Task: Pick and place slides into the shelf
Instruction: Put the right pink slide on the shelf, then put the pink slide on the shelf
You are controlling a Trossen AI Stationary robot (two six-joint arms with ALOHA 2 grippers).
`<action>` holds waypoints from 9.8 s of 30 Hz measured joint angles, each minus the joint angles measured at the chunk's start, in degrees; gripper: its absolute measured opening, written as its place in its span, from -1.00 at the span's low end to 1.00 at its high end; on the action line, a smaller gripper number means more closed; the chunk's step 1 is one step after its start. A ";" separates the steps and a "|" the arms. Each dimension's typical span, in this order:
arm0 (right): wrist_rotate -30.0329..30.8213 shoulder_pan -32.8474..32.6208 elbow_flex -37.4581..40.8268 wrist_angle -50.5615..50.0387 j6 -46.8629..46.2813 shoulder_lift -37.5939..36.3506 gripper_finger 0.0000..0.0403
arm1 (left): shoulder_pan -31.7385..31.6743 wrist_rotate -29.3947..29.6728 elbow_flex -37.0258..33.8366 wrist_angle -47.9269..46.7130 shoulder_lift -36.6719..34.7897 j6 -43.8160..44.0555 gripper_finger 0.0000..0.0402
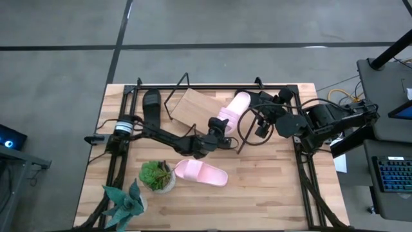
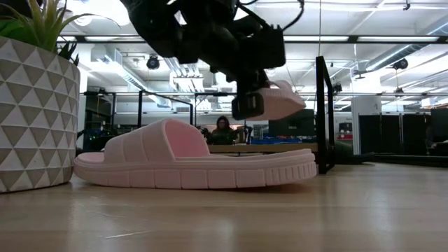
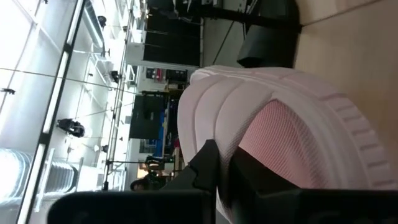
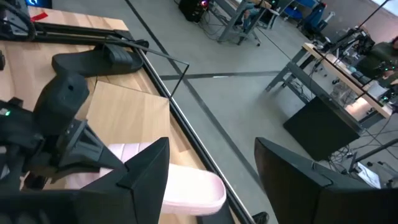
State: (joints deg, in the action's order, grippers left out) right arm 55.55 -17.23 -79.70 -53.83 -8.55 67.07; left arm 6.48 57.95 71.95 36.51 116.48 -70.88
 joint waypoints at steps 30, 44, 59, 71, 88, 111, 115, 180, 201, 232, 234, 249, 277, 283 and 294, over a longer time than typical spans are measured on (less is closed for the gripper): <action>0.02 0.00 0.02 -2.96 -0.93 -0.02 0.12 | 4.50 -1.40 5.39 -7.50 5.21 8.95 -1.00; 0.00 0.00 0.02 -2.96 -0.97 -0.02 0.12 | 3.06 -3.79 5.94 -9.05 6.87 12.03 -1.00; -0.02 0.00 0.02 -2.96 -1.54 -0.02 0.12 | 2.86 -10.74 5.87 -10.75 6.91 13.80 -0.61; -0.04 0.00 0.11 -2.95 -1.54 -0.02 0.12 | 2.86 -11.61 6.02 -11.63 6.56 15.07 0.20; -0.09 0.00 0.11 -2.96 -1.54 -0.02 0.12 | 2.97 -18.39 10.72 -24.47 5.47 18.68 0.45; -3.19 0.00 0.28 -4.12 -8.31 -0.01 0.12 | 5.73 -49.17 9.89 -62.19 -16.98 45.02 0.45; -3.48 -0.39 0.83 -4.70 -9.44 0.01 0.12 | 5.84 -53.43 8.60 -66.41 -23.11 53.30 0.45; 30.09 -24.37 31.78 13.32 -23.79 0.57 0.12 | 4.23 -61.77 -4.28 -85.08 -21.99 123.51 0.45; 29.97 -24.37 32.28 13.35 -23.92 0.57 0.12 | 0.42 -78.28 -13.35 -66.82 -22.88 123.09 0.45; 29.90 -24.37 32.39 13.34 -23.83 0.57 0.12 | -2.72 -84.97 -24.53 -41.16 -22.44 126.10 0.45; 29.92 -24.37 32.39 13.34 -23.83 0.58 0.12 | -2.86 -85.00 -25.17 -39.50 -22.44 126.10 0.45; 29.97 -24.37 32.48 13.37 -23.83 0.57 0.12 | -3.02 -84.58 -26.61 -35.43 -22.44 125.38 -0.11; 29.99 -24.37 32.50 13.39 -23.86 0.57 0.12 | -3.01 -83.20 -22.78 -36.39 -28.39 121.28 -1.00; 30.02 -24.37 32.38 13.36 -23.85 0.45 0.12 | -2.29 -75.83 -22.72 -42.43 -35.92 116.99 -1.00; 30.05 -24.37 27.68 13.41 -20.91 -1.03 0.12 | 0.87 -63.37 -22.72 -43.63 -45.16 105.49 -1.00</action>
State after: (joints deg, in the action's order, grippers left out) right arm 85.60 -41.60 -52.02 -40.42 -29.45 66.04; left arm 7.35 -5.42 49.23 -7.11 71.32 34.61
